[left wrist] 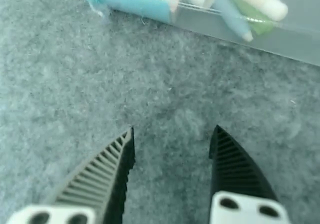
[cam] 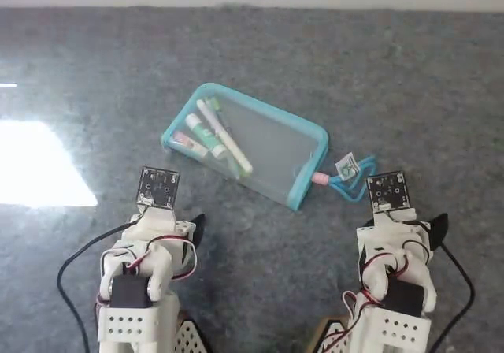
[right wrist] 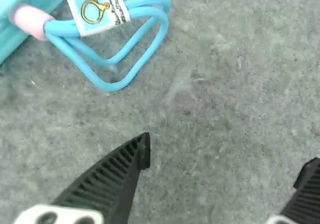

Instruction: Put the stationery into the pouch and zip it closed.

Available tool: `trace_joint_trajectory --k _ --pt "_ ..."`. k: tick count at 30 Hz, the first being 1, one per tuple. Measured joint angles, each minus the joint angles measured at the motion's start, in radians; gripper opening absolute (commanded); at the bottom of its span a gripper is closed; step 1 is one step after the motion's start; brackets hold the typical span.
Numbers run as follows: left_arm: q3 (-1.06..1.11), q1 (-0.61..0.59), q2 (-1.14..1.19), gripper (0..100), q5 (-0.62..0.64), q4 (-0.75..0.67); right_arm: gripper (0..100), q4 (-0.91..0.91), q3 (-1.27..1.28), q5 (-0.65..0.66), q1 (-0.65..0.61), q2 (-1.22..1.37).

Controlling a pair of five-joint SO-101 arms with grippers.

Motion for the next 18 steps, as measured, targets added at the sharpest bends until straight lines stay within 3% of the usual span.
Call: trace_joint_trajectory --k 18 --pt "0.000 0.000 0.000 23 0.000 0.002 44.6 0.000 0.000 0.000 0.008 0.000"
